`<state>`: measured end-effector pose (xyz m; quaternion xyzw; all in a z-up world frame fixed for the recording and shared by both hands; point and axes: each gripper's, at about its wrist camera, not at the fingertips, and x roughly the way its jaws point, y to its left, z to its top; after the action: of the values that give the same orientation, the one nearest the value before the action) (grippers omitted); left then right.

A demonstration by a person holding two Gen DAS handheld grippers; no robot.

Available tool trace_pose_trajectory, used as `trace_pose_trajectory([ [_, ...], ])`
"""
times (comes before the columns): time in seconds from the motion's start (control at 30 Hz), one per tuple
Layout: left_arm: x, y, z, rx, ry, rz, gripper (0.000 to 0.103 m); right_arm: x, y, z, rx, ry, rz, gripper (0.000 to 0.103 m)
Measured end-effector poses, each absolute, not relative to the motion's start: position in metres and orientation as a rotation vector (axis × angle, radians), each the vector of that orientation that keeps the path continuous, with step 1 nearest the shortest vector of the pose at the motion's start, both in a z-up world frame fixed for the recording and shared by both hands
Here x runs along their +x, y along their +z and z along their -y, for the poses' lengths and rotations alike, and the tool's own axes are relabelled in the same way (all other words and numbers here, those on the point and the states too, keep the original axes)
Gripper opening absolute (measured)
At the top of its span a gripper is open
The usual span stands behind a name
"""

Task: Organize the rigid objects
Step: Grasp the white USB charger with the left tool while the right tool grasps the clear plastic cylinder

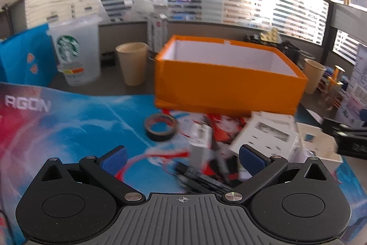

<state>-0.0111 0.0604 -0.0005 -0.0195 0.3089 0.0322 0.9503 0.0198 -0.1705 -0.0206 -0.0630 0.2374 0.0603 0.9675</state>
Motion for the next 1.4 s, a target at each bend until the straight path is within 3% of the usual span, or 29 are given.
trace_pose_trajectory([
  [0.27,-0.020,0.007,-0.110,-0.074,0.166,-0.591,0.103,-0.015,-0.020,0.189,-0.077,0.287,-0.464,0.103],
  [0.47,0.002,-0.034,-0.088,0.008,0.082,-0.705,0.103,-0.040,-0.047,0.177,-0.169,0.400,-0.434,0.103],
  [1.07,0.061,-0.066,-0.049,0.054,-0.106,-0.703,0.102,-0.002,-0.083,0.149,-0.268,0.619,-0.476,0.102],
  [1.17,0.065,-0.069,-0.055,-0.014,-0.171,-0.710,0.086,-0.002,-0.082,0.148,-0.265,0.640,-0.468,0.091],
  [1.23,0.063,-0.067,-0.052,0.005,-0.175,-0.693,0.053,-0.003,-0.082,0.146,-0.282,0.645,-0.464,0.088],
  [1.3,0.062,-0.067,-0.049,0.015,-0.195,-0.690,0.033,-0.003,-0.081,0.143,-0.286,0.632,-0.470,0.087],
  [1.4,0.060,-0.066,-0.047,0.030,-0.198,-0.692,0.032,-0.003,-0.078,0.140,-0.267,0.593,-0.490,0.083],
])
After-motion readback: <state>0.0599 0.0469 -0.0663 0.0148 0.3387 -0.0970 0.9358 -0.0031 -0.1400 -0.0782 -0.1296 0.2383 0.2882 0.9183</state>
